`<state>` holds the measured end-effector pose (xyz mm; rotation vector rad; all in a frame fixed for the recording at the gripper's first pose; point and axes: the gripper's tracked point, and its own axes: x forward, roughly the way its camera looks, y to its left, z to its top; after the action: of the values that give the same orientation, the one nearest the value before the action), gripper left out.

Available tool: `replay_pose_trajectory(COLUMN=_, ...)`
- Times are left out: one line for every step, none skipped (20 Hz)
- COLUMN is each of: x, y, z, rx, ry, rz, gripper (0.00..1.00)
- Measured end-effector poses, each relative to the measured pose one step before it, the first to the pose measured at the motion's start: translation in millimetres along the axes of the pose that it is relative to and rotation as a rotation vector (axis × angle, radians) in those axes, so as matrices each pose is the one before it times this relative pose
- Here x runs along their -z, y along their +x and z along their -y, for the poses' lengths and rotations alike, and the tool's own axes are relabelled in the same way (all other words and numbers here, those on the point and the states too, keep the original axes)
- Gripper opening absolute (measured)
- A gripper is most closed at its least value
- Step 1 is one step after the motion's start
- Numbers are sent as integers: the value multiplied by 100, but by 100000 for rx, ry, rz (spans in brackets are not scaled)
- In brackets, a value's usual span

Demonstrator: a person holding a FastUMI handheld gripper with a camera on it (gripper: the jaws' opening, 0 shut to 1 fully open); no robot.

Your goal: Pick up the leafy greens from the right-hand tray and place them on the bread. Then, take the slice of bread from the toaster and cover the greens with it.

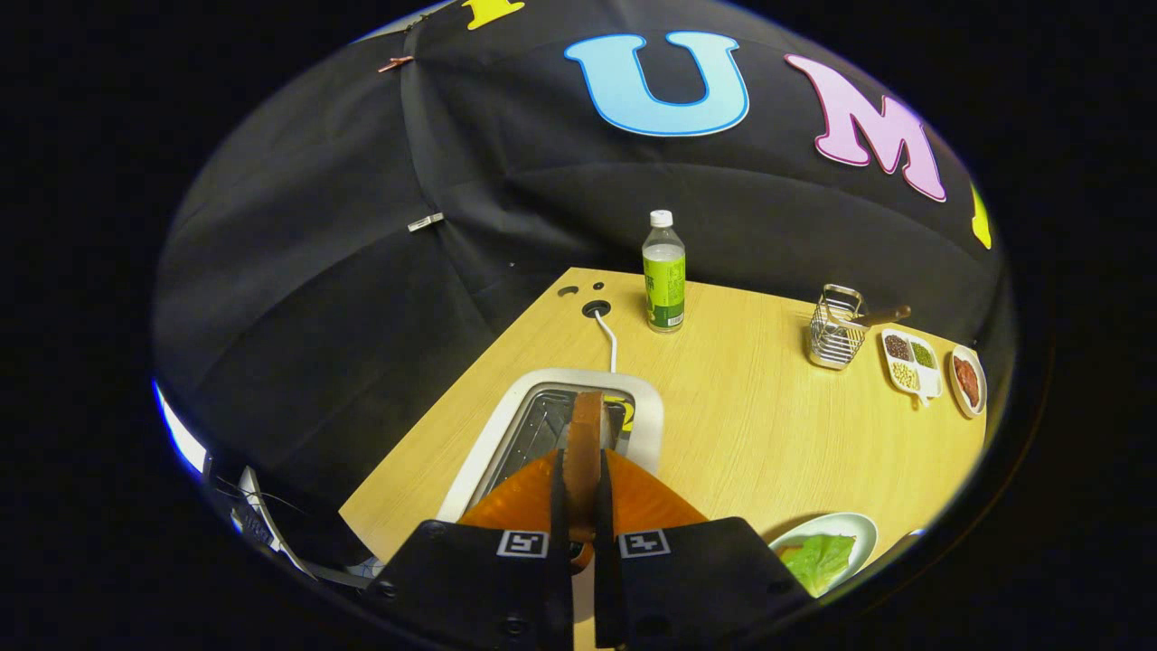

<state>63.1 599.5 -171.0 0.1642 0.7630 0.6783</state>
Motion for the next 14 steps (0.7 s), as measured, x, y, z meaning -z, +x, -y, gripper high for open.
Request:
replay_pose_trajectory(x=-523, y=-498, z=-161, rx=-151, ry=216, rz=1293, gripper=14)
replay_pose_trajectory(x=-582, y=-530, z=-94, rx=-469, ry=248, rz=1823, gripper=14)
replay_pose_trajectory(x=-861, y=-737, z=-138, rx=-785, ry=417, rz=2127, gripper=14)
replay_pose_trajectory(x=-966, y=-836, z=-36, rx=-810, ry=632, rz=2163, gripper=14)
replay_pose_trajectory(x=-954, y=-991, z=-32, rx=-932, ry=791, rz=1830, gripper=14)
replay_pose_trajectory(x=-826, y=-895, z=-3, rx=-1189, ry=997, rz=1876, gripper=13)
replay_pose_trajectory(x=-1027, y=-1071, z=167, rx=-964, ry=1183, rz=1958, gripper=14)
replay_pose_trajectory(x=-1112, y=-1058, z=124, rx=-988, ry=1017, rz=2192, gripper=14)
replay_pose_trajectory(x=-1026, y=-940, z=308, rx=-310, ry=723, rz=2090, gripper=13)
replay_pose_trajectory(x=-762, y=-1067, z=502, rx=127, ry=586, rz=1904, gripper=13)
replay_pose_trajectory(x=-634, y=-993, z=611, rx=-40, ry=634, rz=1178, gripper=13)
replay_pose_trajectory(x=-489, y=-1055, z=741, rx=314, ry=945, rz=1104, gripper=13)
replay_pose_trajectory(x=-281, y=-1075, z=990, rx=758, ry=702, rz=793, gripper=13)
replay_pose_trajectory(x=-325, y=-1087, z=1214, rx=1656, ry=520, rz=1405, gripper=13)
